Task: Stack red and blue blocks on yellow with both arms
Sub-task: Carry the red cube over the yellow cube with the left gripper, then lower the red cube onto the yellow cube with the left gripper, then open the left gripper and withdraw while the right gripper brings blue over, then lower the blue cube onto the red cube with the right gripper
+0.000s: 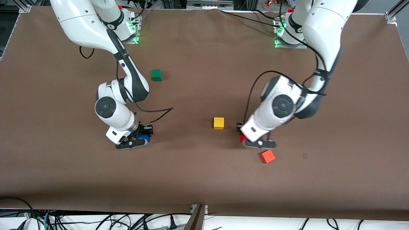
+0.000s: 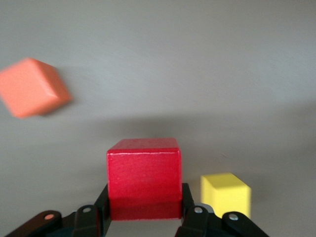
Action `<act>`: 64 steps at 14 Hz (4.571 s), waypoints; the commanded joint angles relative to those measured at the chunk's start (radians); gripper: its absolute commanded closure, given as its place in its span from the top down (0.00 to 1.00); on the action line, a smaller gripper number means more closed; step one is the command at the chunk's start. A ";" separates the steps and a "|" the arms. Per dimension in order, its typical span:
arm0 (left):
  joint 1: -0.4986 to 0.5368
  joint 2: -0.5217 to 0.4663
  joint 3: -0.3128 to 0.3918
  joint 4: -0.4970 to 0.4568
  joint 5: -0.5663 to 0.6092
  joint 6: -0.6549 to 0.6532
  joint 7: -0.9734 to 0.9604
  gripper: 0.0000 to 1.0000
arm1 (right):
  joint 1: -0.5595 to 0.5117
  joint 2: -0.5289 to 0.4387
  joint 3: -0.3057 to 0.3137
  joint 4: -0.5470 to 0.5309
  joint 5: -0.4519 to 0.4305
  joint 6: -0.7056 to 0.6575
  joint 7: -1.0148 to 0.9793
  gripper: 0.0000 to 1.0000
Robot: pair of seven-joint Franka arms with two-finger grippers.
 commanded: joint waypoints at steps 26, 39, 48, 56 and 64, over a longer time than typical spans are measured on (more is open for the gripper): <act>-0.202 0.061 -0.002 -0.016 0.186 0.022 -0.265 0.16 | -0.001 0.048 -0.002 0.136 -0.022 -0.060 -0.063 0.20; -0.197 0.069 -0.002 -0.013 0.188 0.044 -0.279 1.00 | 0.050 0.029 -0.004 0.139 -0.021 -0.101 -0.009 0.20; -0.003 -0.213 0.001 -0.024 0.166 -0.189 -0.270 1.00 | 0.157 0.015 0.002 0.254 -0.016 -0.231 0.188 0.20; 0.177 -0.480 0.177 -0.010 0.145 -0.493 0.151 1.00 | 0.399 0.162 -0.005 0.506 -0.024 -0.311 0.655 0.20; 0.218 -0.517 0.257 -0.007 -0.012 -0.568 0.340 1.00 | 0.476 0.276 -0.007 0.626 -0.054 -0.277 0.822 0.20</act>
